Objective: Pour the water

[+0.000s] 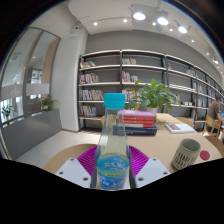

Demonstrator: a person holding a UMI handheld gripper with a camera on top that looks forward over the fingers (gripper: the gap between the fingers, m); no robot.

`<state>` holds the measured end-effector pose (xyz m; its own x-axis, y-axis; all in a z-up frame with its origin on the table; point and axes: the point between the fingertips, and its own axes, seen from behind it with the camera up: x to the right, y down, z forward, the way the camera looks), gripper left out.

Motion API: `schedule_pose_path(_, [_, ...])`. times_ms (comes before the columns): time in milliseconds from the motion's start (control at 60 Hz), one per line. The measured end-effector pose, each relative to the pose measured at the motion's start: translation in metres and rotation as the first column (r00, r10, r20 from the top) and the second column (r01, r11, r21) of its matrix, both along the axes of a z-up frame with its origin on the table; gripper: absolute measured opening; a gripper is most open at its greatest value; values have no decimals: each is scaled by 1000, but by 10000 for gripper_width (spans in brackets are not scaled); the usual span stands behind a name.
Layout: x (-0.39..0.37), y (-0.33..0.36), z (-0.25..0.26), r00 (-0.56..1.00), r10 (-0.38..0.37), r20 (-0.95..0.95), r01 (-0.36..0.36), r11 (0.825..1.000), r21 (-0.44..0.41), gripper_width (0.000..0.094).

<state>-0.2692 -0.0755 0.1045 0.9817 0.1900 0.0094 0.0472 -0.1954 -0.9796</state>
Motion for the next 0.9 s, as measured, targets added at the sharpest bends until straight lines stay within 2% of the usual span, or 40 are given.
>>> schedule_pose_path(100, [5,5,1,999,-5,-43,5,1000,16,364])
schedule_pose_path(283, [17,17,6,983,-30,-182,27,999,-20,362])
schedule_pose_path(417, [37,28,24,915,-69,-398,41,996,-78,362])
schedule_pose_path(567, [68,43,50,673,-156,-723,42,984,-174,362])
schedule_pose_path(650, [88,46,56,492,-238,-838,32,966,-255,363])
schedule_pose_path(783, [101,50,51,216,-346,-913,-54,929,-365,361])
schedule_pose_path(867, [107,41,65,84,-384,-919,-108,914,-392,367])
schedule_pose_path(900, [109,51,56,34,-386,-922,-119,914,-387,368])
